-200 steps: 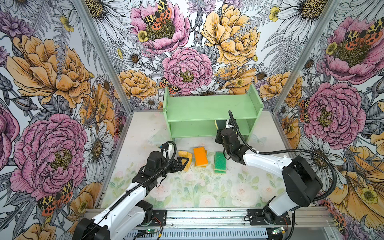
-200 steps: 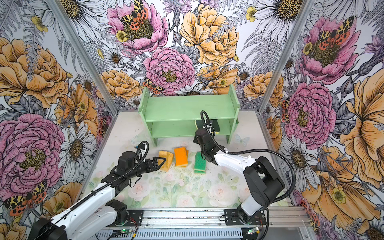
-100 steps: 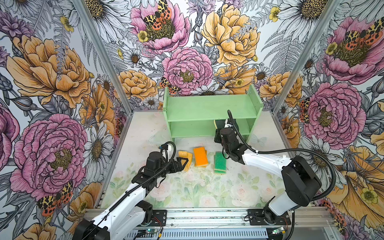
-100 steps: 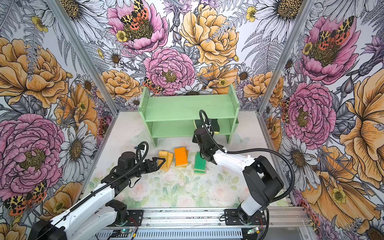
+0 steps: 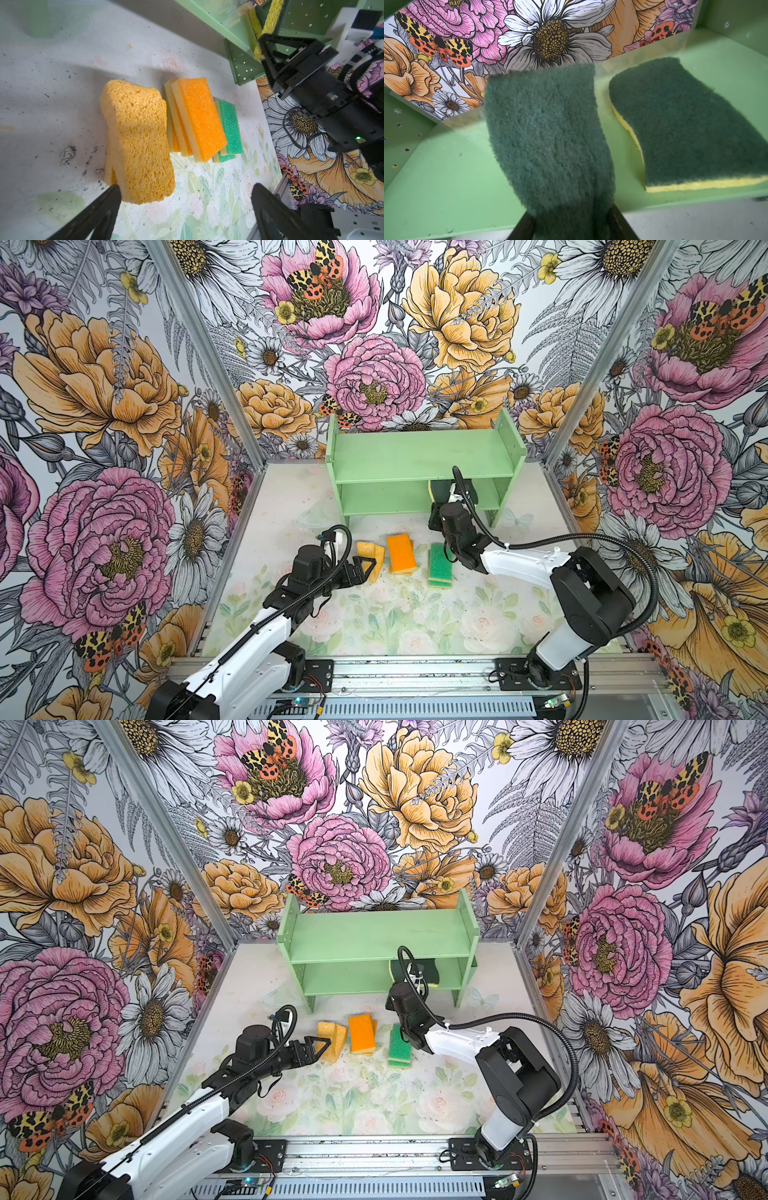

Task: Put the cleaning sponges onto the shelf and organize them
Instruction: 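Push the held scouring pad into the lower shelf beside the placed sponge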

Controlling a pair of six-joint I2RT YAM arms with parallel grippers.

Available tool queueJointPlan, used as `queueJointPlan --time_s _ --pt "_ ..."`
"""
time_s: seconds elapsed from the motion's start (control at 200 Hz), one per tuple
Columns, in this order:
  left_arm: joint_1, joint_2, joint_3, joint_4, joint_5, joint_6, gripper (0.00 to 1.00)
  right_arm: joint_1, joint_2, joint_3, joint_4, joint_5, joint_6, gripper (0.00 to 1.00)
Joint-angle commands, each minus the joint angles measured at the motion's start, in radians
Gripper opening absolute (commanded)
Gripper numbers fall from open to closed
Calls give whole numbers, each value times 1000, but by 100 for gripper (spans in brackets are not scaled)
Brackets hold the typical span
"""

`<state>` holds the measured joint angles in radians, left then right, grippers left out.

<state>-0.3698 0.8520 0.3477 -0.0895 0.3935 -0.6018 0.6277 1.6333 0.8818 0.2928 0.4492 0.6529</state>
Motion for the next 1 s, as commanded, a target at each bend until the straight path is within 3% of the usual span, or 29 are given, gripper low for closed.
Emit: queueJointPlan --time_s 0.0,0.995 --pt "13 -17 -15 1 12 14 99 0 10 -9 71 17 -14 47" --pt "23 -23 -21 2 16 16 99 9 65 -12 138 75 -6 47"
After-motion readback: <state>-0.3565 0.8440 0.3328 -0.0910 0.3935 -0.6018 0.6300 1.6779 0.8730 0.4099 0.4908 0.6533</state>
